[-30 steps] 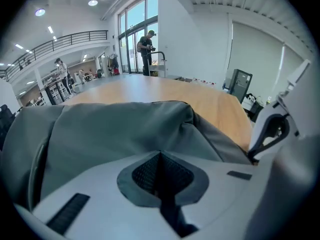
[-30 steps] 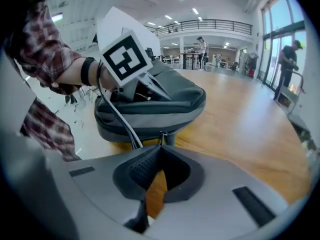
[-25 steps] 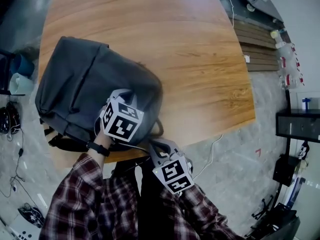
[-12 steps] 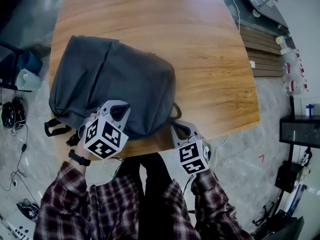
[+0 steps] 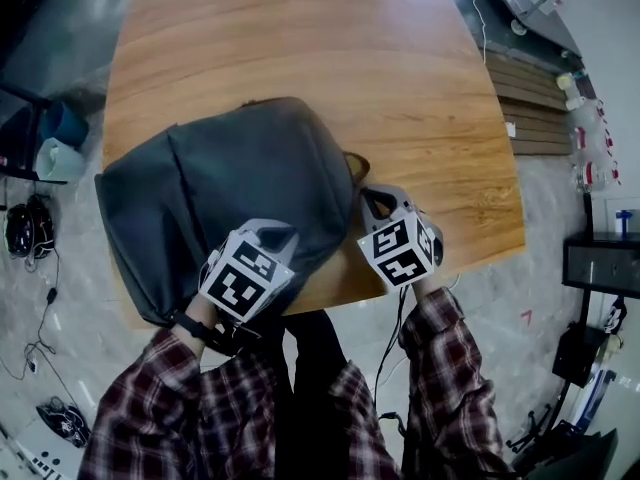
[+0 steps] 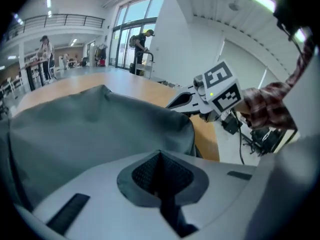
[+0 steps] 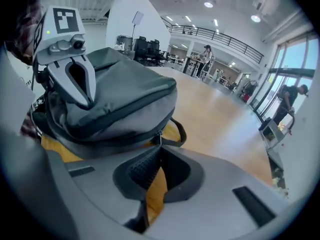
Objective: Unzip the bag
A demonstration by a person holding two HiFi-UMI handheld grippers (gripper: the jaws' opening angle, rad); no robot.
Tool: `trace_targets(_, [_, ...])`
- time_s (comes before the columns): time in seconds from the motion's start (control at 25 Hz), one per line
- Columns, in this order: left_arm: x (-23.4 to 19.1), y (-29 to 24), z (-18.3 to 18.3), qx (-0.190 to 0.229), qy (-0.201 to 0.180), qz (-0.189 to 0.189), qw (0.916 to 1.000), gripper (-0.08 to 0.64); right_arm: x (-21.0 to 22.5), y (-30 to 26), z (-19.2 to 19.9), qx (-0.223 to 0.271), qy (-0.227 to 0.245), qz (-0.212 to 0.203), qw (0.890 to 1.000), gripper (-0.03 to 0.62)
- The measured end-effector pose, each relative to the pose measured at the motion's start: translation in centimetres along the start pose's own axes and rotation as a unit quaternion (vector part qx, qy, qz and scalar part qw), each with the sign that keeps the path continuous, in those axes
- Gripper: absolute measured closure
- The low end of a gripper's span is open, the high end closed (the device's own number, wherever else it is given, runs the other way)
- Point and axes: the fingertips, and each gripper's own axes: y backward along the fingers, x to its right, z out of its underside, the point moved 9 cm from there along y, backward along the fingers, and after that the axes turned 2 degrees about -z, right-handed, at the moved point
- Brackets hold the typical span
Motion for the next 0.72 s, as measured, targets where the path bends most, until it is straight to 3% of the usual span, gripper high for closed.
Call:
trace_targets(0.12, [-0.9,-0.7,-1.0,-0.004,0.045,0.021,0.9988,0.552,0.5,-0.1,0.1,0.008,-0.044,-0.008,0.999,0.581])
trace_targets(0.32, [-1.3,-0.9,-1.3,0.017,0.055,-0.007,0.9983,0.552,-1.6,1.5,1.3,0.017,-0.1,-0.016,0.995,0.581])
trace_targets(0.56, [-2.2,-1.7,-2.0,0.015,0.085,-0.007,0.9962,0.552,-6.5,4.6,2.0,0.028,-0.144,-0.042,0.988,0.581])
trace_targets(0.72, [-2.7,-2.4,-3.0,0.017,0.105,-0.006,0.9943,0.552,-10.9,5.7,1.9,0.048,-0.198,-0.075,0.976,0.58])
